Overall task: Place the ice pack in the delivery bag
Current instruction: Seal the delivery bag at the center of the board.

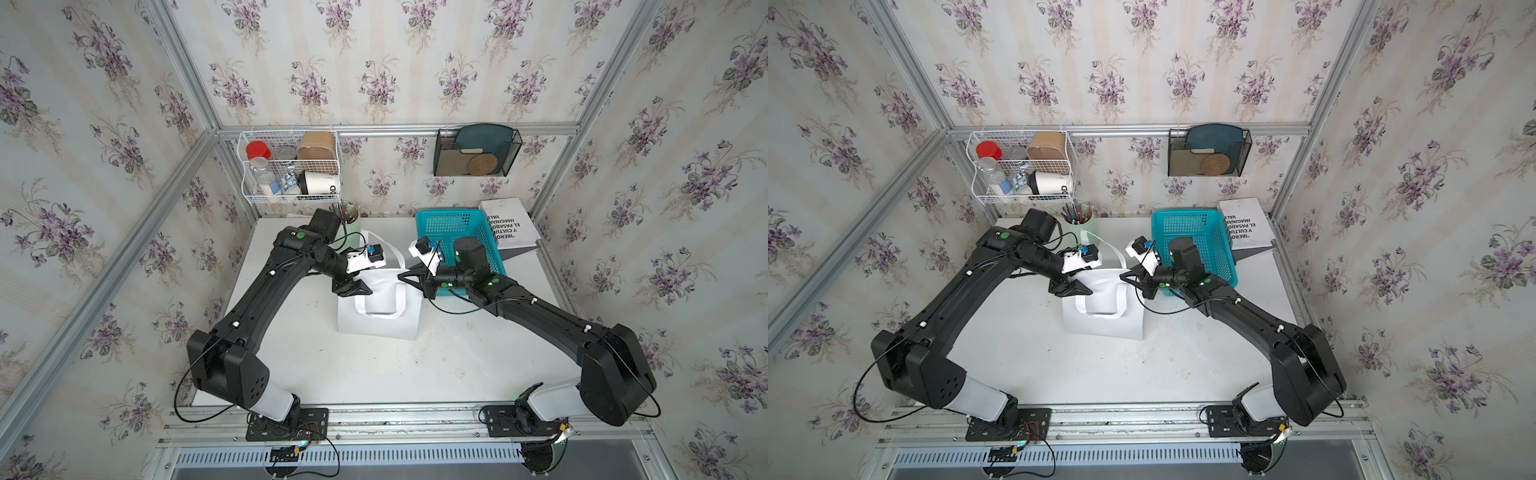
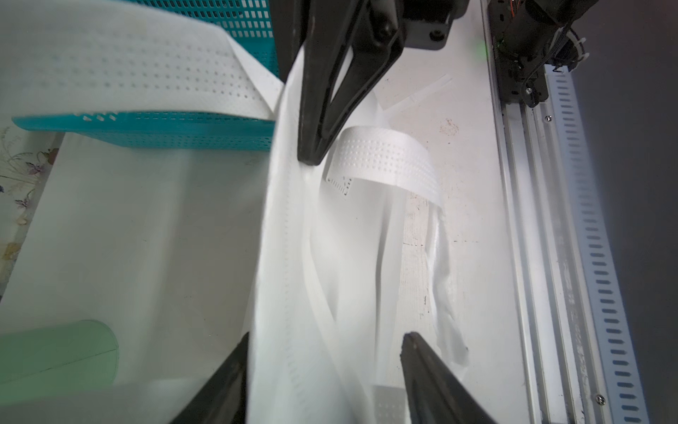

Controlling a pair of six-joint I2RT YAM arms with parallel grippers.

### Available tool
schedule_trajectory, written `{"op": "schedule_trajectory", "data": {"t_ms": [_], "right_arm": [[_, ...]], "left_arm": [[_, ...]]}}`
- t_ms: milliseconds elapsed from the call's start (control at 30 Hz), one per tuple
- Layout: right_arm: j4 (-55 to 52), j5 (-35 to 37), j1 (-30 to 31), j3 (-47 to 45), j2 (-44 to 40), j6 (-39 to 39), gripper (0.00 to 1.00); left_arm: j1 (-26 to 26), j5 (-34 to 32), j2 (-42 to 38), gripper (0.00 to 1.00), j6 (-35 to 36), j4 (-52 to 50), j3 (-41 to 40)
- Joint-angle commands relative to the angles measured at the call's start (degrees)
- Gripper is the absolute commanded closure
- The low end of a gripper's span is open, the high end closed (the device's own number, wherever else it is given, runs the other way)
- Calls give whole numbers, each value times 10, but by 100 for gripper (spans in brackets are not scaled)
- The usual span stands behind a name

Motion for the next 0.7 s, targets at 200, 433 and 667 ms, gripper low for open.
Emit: {"op": "schedule_trajectory", "data": {"t_ms": [200,433,667], "right_arm": [[31,-14,-1,2,-2,-12,100],[14,0,-3,-3,-5,-29,100],[24,3,-3,-2,-2,-22,100]], "left_arm": [[6,-108,-9,67,3,16,-3],[45,-1,-4,100,-31,2,19],[53,39,-1,53,-46,-9,15]]}}
